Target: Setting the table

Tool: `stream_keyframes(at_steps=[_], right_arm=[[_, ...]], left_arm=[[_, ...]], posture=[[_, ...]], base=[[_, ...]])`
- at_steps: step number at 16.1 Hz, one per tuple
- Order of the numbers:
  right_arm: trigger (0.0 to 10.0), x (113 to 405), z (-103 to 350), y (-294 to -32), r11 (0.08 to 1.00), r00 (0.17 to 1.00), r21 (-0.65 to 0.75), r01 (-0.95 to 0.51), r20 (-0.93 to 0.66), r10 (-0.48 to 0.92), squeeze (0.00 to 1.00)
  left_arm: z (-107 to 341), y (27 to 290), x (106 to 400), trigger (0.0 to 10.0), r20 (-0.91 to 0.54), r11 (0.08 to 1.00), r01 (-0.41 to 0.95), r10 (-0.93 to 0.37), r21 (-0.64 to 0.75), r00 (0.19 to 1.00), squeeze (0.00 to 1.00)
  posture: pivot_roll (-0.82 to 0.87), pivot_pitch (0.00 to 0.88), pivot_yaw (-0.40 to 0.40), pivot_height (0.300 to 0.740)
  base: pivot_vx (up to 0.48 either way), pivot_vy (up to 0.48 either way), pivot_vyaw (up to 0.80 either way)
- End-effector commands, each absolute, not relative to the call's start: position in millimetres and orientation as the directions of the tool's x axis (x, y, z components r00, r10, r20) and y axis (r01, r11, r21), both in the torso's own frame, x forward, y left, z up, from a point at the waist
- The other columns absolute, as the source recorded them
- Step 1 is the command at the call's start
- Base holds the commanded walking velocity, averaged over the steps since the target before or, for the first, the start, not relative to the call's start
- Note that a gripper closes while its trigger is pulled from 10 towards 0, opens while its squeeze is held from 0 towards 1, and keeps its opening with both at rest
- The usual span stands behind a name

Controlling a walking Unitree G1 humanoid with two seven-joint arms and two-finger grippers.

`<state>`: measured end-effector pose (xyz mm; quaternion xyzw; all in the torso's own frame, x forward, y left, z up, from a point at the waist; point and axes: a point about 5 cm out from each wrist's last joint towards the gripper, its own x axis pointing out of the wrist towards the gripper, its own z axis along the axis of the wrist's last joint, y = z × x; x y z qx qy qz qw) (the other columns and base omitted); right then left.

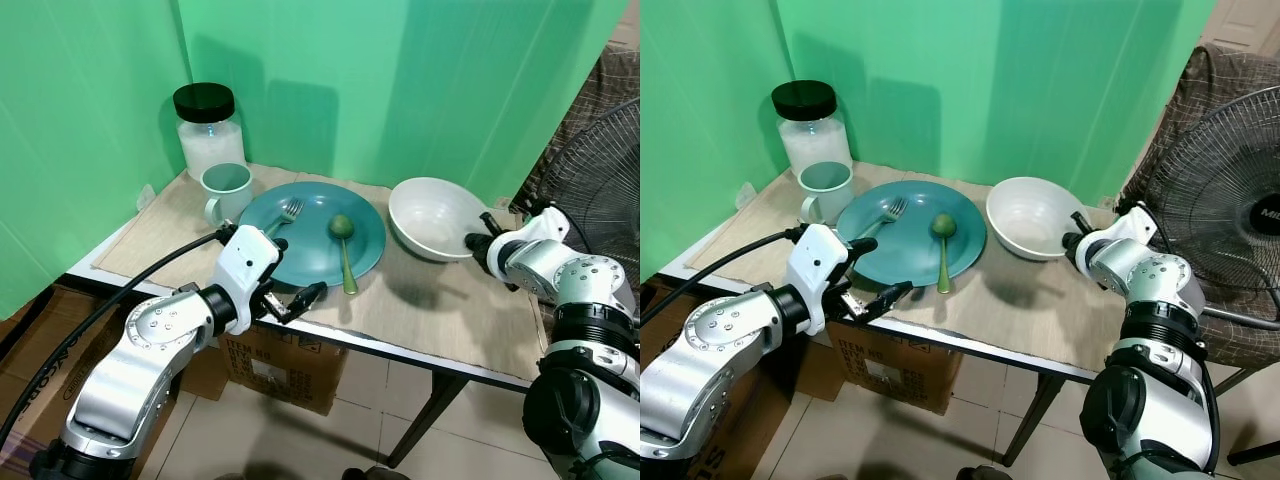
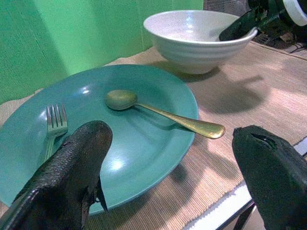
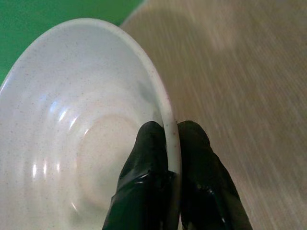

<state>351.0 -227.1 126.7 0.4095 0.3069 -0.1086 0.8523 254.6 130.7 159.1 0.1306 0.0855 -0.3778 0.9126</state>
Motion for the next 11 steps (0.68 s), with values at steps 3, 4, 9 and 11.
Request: stream_keyframes(at_steps=[3,4,9,11], right_arm=[[10.0,349.1,126.2,-226.1,0.654,0.784,0.628,0.421,-0.615,0.085,0.00],[10.0,346.8,124.4,-226.5,0.690,0.771,0.594,0.415,-0.632,0.081,0.00],[10.0,341.2,119.9,-221.5,0.758,0.733,0.533,0.376,-0.671,0.108,0.00],[10.0,341.5,119.8,-223.5,0.769,0.739,0.514,0.380,-0.669,0.081,0.28]], left_arm=[[159.4,129.1,252.7,10.0,-0.264,0.664,0.725,-0.678,0.183,0.686,0.00],[158.9,128.2,252.0,10.0,-0.266,0.661,0.728,-0.679,0.184,0.684,0.00],[158.4,126.6,250.5,10.0,-0.269,0.654,0.736,-0.688,0.174,0.674,0.00],[158.3,126.4,250.4,10.0,-0.269,0.653,0.738,-0.690,0.169,0.672,0.00]], posture=[[0.08,0.000,-0.062,0.740],[0.08,0.000,-0.063,0.740],[0.07,0.000,-0.066,0.740],[0.07,0.000,-0.068,0.740]], base=[[0.000,0.000,0.00],[0.000,0.000,0.00],[0.000,0.000,0.00],[0.000,0.000,0.00]])
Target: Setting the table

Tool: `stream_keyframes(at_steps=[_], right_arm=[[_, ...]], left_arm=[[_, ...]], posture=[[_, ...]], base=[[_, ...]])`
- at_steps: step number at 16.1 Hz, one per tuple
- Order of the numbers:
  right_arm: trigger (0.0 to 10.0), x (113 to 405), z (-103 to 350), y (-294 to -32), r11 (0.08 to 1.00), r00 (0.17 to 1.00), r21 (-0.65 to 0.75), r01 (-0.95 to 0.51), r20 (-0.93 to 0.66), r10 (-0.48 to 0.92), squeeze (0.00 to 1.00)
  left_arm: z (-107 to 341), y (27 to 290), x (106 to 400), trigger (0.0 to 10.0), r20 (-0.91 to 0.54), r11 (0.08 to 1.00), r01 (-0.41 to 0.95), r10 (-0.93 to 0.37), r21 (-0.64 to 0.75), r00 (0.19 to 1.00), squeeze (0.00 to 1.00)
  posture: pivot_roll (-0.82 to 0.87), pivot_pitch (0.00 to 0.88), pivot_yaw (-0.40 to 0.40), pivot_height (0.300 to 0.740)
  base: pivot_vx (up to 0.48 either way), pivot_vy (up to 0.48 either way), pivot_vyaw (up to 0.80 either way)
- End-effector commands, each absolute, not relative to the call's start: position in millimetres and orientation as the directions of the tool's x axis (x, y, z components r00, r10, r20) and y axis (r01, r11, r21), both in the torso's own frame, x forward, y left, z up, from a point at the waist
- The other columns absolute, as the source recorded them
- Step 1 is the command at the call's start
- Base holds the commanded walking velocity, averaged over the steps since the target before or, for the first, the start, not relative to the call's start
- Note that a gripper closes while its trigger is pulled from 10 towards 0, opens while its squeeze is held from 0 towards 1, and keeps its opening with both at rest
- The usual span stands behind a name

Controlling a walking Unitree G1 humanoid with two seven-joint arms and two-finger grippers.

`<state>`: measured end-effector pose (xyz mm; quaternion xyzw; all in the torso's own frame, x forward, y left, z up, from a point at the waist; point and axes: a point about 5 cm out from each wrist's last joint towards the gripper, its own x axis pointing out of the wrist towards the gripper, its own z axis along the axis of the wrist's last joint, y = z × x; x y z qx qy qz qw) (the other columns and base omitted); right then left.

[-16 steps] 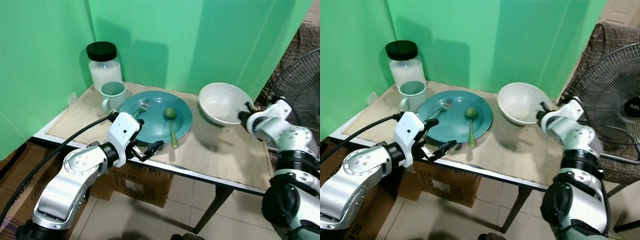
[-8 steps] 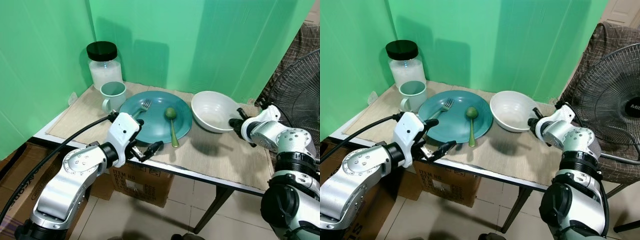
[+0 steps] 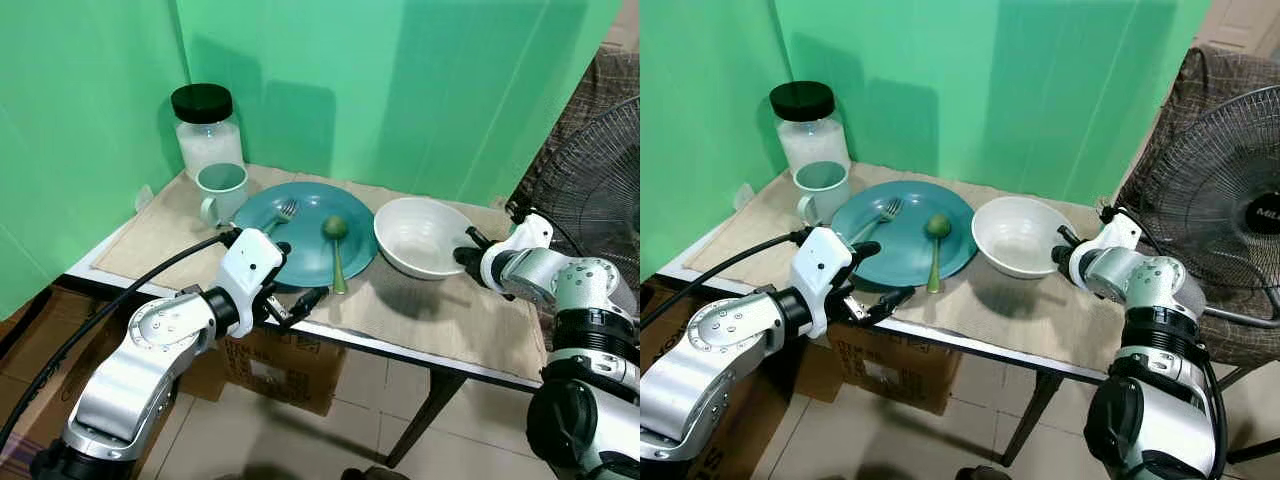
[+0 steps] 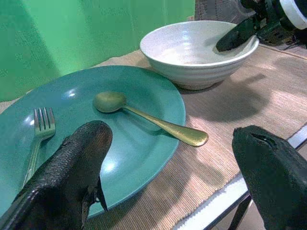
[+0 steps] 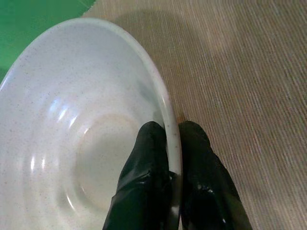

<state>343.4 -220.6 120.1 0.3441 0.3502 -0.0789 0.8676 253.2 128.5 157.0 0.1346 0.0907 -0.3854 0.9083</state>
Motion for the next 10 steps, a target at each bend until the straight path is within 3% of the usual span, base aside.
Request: stream_keyframes(at_steps=[1,10], right_arm=[[10.0,342,120,-224,0.770,0.741,0.513,0.379,-0.667,0.079,0.98],[10.0,340,133,-236,0.783,0.786,0.507,0.360,-0.616,0.038,1.00]], left_arm=[[158,126,251,10.0,-0.269,0.653,0.738,-0.690,0.170,0.672,0.00],[161,129,253,10.0,-0.263,0.659,0.730,-0.683,0.179,0.681,0.00]], posture=[[0.08,0.000,-0.068,0.740],[0.07,0.000,-0.064,0.740]], base=[[0.000,0.000,0.00],[0.000,0.000,0.00]])
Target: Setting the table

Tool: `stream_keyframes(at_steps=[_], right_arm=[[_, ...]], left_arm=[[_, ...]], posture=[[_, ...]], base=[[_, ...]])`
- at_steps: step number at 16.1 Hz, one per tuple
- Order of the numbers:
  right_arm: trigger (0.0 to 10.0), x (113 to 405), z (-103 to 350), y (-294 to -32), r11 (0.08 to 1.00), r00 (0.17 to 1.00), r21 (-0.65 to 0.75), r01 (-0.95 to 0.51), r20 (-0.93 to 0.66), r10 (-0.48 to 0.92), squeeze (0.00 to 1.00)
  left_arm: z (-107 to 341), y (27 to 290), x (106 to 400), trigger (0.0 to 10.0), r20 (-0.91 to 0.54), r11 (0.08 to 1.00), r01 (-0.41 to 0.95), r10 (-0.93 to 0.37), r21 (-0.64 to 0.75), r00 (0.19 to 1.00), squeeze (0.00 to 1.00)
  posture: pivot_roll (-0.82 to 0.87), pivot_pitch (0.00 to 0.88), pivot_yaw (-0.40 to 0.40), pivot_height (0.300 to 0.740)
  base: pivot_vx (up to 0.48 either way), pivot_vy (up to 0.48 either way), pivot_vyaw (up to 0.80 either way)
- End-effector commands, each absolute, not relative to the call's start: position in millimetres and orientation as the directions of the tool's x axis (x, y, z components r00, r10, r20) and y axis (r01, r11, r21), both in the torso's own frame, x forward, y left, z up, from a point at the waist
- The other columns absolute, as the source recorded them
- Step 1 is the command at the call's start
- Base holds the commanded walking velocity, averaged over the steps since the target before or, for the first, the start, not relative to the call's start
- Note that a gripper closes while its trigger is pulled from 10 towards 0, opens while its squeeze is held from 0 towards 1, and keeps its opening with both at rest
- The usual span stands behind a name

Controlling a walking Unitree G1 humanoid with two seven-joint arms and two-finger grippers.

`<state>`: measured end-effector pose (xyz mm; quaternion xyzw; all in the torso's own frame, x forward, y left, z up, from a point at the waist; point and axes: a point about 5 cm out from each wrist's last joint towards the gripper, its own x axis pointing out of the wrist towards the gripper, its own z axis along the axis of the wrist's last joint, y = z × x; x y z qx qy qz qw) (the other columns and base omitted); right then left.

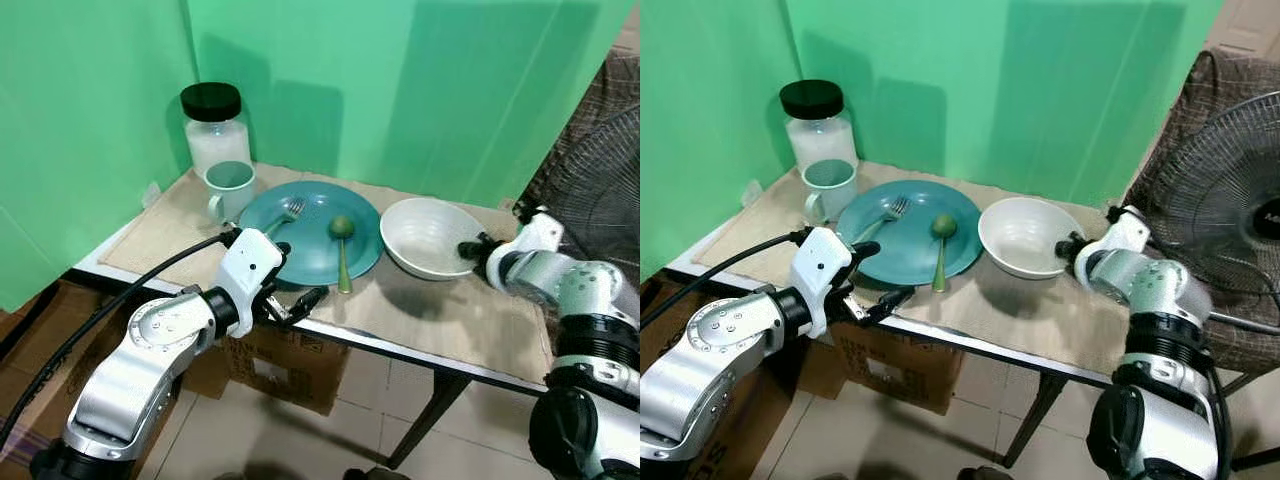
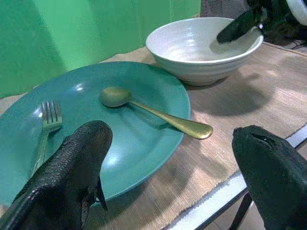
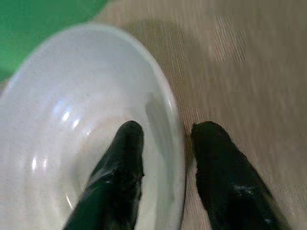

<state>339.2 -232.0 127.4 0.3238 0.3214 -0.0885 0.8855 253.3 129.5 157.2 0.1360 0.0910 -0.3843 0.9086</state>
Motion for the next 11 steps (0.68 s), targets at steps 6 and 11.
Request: stream_keyframes(at_steps=[6,11], right_arm=[[10.0,320,163,-237,0.826,0.844,0.515,0.227,-0.527,0.097,1.00],[10.0,305,228,-234,0.969,0.995,0.246,0.003,-0.096,0.022,0.00]], left_arm=[[167,136,257,10.0,-0.244,0.678,0.710,-0.668,0.190,0.703,0.00],[179,143,273,10.0,-0.150,0.798,0.559,-0.538,0.228,0.829,0.00]], posture=[[0.07,0.000,-0.053,0.740],[0.06,0.000,-0.043,0.740]], base=[[0.000,0.000,0.00],[0.000,0.000,0.00]])
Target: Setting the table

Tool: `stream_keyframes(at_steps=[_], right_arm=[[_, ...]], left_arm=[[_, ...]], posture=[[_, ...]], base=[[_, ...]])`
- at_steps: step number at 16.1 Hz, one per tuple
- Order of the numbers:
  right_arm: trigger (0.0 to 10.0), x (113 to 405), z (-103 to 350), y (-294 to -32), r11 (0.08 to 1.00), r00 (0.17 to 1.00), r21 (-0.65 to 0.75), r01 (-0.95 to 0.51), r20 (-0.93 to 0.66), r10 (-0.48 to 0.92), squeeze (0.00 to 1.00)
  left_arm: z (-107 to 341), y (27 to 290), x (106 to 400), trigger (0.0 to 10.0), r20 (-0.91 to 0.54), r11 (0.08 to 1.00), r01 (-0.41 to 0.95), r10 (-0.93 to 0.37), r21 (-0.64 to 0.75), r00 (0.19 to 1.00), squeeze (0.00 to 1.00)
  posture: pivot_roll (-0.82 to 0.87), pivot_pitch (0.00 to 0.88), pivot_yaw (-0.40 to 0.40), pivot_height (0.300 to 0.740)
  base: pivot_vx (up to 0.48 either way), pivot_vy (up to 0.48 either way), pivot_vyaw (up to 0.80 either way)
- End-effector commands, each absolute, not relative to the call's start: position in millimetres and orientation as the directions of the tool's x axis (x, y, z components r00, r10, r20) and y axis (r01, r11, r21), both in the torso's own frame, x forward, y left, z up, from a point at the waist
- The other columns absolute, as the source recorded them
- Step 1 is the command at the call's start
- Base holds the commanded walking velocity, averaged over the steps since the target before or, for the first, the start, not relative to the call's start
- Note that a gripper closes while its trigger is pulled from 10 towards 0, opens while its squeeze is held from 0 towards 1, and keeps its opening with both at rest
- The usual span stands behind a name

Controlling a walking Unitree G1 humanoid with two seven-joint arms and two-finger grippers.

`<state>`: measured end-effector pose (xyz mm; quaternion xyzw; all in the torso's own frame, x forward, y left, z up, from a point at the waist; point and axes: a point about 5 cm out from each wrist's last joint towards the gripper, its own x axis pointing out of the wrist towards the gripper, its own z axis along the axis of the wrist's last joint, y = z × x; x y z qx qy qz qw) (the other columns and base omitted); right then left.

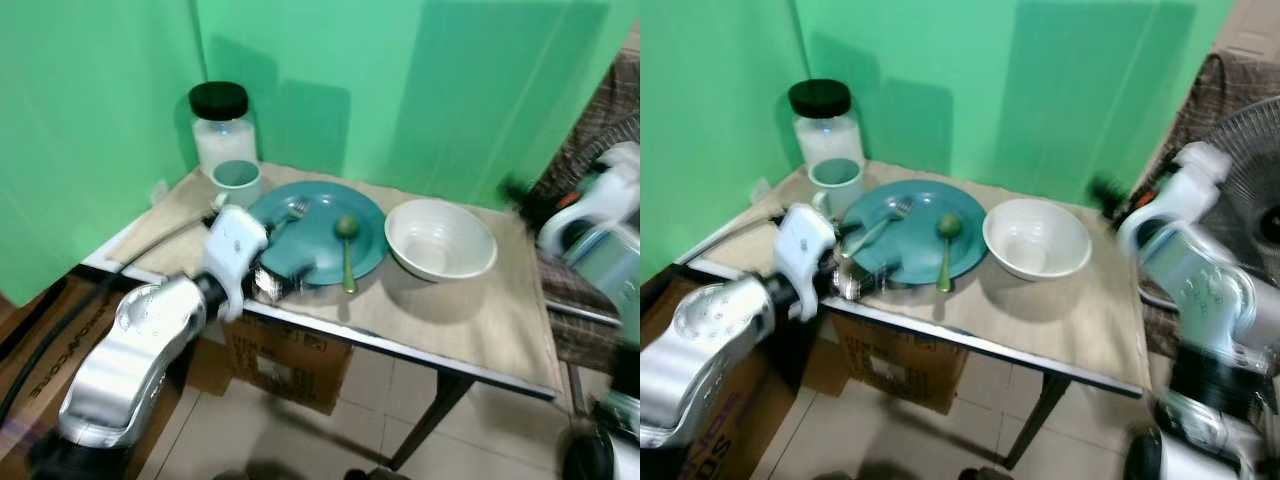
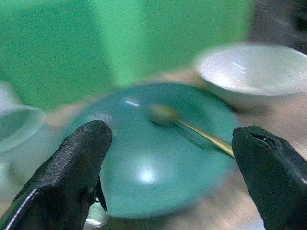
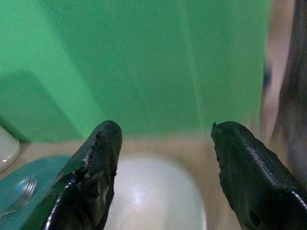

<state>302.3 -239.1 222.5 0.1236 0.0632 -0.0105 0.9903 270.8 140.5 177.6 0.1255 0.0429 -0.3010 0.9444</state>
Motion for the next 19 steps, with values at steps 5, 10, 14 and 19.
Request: stream_keyframes(at_steps=[5,10,14,19], right_arm=[[10.0,264,203,-174,0.984,0.988,0.085,-0.154,0.006,0.154,0.00],[10.0,248,172,-151,0.974,0.987,0.169,-0.153,-0.019,0.159,0.00],[10.0,248,169,-146,0.970,0.988,0.192,-0.149,-0.006,0.153,0.00],[10.0,250,166,-140,0.961,0.979,0.195,-0.196,-0.016,0.203,0.00]], left_arm=[[180,139,279,10.0,-0.055,0.904,0.362,-0.359,0.226,0.932,0.00],[180,136,278,10.0,-0.040,0.912,0.339,-0.339,0.233,0.940,0.00],[183,138,280,10.0,-0.035,0.909,0.318,-0.321,0.269,0.947,0.00],[183,154,285,10.0,-0.052,0.940,0.237,-0.232,0.244,0.971,0.00]], posture=[[0.06,0.000,-0.032,0.740],[0.06,0.000,-0.021,0.740],[0.06,0.000,-0.012,0.740],[0.07,0.000,-0.008,0.740]], base=[[0.000,0.000,0.00],[0.000,0.206,0.00],[0.000,-0.141,-0.79],[0.000,-0.096,0.00]])
